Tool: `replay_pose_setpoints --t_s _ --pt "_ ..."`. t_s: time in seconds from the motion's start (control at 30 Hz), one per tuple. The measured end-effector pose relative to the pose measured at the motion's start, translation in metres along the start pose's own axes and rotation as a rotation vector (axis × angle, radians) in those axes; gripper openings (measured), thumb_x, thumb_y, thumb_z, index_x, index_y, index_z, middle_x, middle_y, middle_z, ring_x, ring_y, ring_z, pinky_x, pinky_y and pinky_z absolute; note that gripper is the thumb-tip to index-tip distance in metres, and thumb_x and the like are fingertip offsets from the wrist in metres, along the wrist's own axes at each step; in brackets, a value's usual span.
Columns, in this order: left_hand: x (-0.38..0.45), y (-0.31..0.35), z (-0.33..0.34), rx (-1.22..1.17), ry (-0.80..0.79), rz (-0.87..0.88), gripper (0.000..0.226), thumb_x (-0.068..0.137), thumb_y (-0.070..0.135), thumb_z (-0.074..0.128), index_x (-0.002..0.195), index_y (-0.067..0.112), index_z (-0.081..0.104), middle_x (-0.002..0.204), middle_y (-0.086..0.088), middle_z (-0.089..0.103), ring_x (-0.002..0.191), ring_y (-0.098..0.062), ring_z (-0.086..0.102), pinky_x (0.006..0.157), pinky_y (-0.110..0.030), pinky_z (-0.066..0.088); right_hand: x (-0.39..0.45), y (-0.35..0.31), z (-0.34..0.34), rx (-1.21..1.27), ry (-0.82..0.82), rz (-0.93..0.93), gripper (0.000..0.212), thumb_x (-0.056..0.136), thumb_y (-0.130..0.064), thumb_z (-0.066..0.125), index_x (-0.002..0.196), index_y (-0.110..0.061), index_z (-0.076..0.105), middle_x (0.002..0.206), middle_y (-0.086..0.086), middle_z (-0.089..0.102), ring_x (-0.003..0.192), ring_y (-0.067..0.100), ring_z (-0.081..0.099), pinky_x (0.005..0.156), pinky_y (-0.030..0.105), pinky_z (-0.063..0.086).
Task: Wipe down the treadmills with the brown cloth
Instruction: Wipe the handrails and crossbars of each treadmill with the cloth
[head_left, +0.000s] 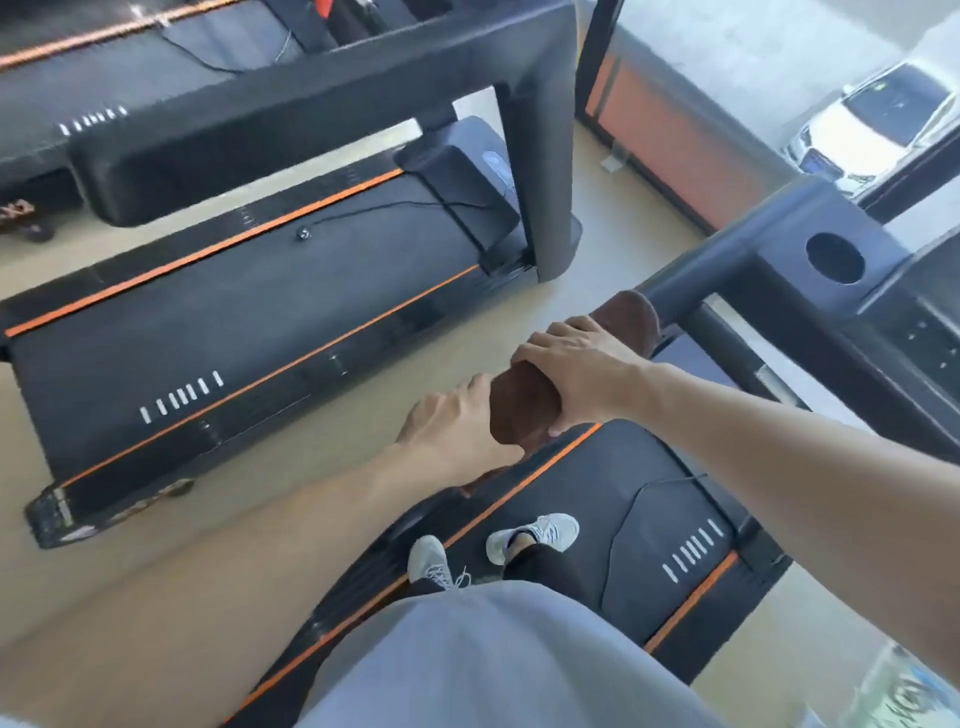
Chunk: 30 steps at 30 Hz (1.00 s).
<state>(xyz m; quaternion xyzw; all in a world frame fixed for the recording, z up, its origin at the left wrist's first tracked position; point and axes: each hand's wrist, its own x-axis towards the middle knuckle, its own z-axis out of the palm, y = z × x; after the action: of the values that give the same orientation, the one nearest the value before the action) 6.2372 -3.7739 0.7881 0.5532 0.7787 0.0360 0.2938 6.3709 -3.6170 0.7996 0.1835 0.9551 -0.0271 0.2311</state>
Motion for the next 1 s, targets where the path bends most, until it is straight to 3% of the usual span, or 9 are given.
replay_pose_setpoints --t_s 0.2,0.5,0.67,0.83,0.93,1.0 --pt "-0.065 -0.043 0.018 -0.008 0.157 -0.114 0.074 0.079 0.063 0.067 0.140 0.032 0.039 0.128 0.009 0.061 0.111 -0.021 0.064 0.076 -0.032 0.035 0.019 -0.069 0.001 -0.032 0.010 -0.215 0.072 0.063 -0.053 0.078 0.125 -0.027 0.053 0.114 -0.010 0.063 0.107 0.018 0.061 0.093 0.040 0.047" --pt "-0.106 -0.082 0.032 -0.143 0.196 -0.252 0.079 0.068 0.067 0.077 0.132 0.032 0.047 0.124 0.013 0.059 0.113 -0.015 0.061 0.085 -0.030 0.045 0.020 -0.124 0.007 0.002 0.132 -0.305 0.068 0.069 -0.042 0.079 0.130 -0.024 0.052 0.117 -0.004 0.062 0.106 0.022 0.062 0.089 0.039 0.045" --pt "-0.067 -0.060 0.009 -0.098 -0.013 -0.192 0.088 0.063 0.077 0.075 0.132 0.031 0.043 0.128 0.012 0.055 0.116 -0.018 0.059 0.088 -0.034 0.047 0.008 -0.093 0.015 0.024 0.194 -0.290 0.087 0.072 -0.028 0.083 0.148 -0.028 0.040 0.127 -0.003 0.059 0.114 0.023 0.057 0.101 0.037 0.041" --pt "-0.006 0.003 -0.001 0.068 -0.052 -0.075 0.072 0.078 0.069 0.069 0.127 0.024 0.043 0.128 0.004 0.057 0.116 -0.026 0.061 0.079 -0.036 0.040 -0.007 -0.024 0.019 0.074 0.237 -0.119 0.076 0.080 -0.020 0.074 0.148 -0.031 0.041 0.131 -0.002 0.056 0.123 0.026 0.053 0.112 0.038 0.032" --pt "0.040 0.046 0.000 0.027 -0.011 0.002 0.081 0.083 0.074 0.063 0.141 0.024 0.038 0.134 0.002 0.055 0.122 -0.029 0.059 0.088 -0.039 0.047 -0.022 0.034 0.028 0.056 0.287 0.038 0.086 0.073 -0.032 0.082 0.149 -0.032 0.041 0.141 -0.001 0.051 0.142 0.033 0.038 0.124 0.053 0.015" --pt "0.069 0.077 -0.001 -0.013 0.010 0.052 0.086 0.088 0.073 0.056 0.154 0.023 0.029 0.144 0.000 0.050 0.125 -0.033 0.058 0.095 -0.045 0.048 -0.037 0.066 0.036 0.081 0.326 0.177 0.095 0.072 -0.043 0.085 0.153 -0.032 0.037 0.155 0.001 0.041 0.152 0.039 0.022 0.124 0.064 0.008"
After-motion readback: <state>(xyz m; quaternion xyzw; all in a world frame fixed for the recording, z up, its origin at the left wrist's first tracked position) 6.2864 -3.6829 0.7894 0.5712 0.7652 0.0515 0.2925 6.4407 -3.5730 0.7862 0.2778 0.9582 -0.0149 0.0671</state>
